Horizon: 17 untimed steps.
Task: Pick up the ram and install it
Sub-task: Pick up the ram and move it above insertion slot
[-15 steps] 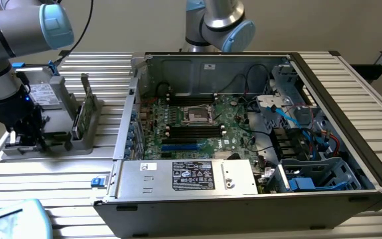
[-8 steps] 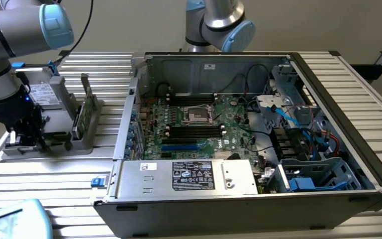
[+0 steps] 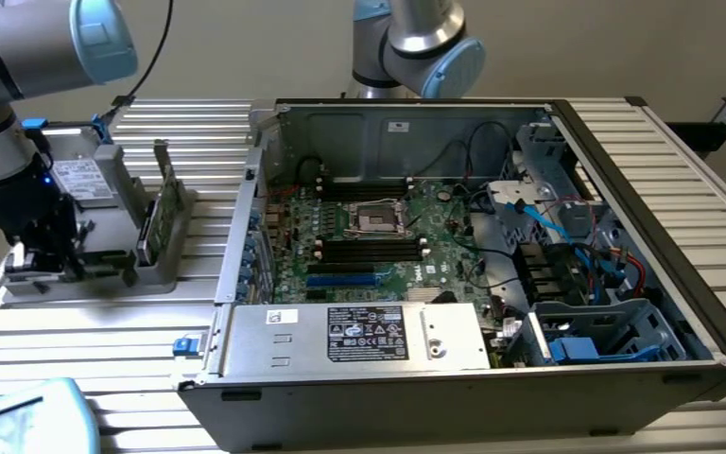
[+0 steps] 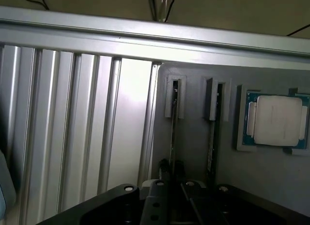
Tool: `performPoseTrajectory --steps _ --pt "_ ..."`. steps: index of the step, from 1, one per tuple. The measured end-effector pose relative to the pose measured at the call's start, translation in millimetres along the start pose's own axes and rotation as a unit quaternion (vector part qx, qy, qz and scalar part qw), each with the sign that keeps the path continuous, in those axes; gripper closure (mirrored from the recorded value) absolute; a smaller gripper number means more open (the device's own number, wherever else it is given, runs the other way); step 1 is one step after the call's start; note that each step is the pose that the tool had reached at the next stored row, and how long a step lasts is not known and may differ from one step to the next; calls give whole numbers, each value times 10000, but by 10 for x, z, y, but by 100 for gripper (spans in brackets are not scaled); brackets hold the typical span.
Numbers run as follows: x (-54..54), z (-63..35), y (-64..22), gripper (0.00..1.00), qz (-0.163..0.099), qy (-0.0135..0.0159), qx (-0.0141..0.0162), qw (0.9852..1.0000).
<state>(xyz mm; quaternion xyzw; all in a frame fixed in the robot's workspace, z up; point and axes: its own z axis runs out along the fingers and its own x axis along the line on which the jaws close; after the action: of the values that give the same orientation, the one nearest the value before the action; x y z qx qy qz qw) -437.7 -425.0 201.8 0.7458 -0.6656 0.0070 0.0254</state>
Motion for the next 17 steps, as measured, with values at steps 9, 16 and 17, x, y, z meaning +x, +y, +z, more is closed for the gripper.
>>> performPoseTrajectory --steps 9,16,17 --pt "9 -205 5 86 -1 -3 -22 10000" --pt "30 -523 -44 86 -4 -9 -74 10000" --pt "34 -568 -63 86 -4 -10 -84 10000"
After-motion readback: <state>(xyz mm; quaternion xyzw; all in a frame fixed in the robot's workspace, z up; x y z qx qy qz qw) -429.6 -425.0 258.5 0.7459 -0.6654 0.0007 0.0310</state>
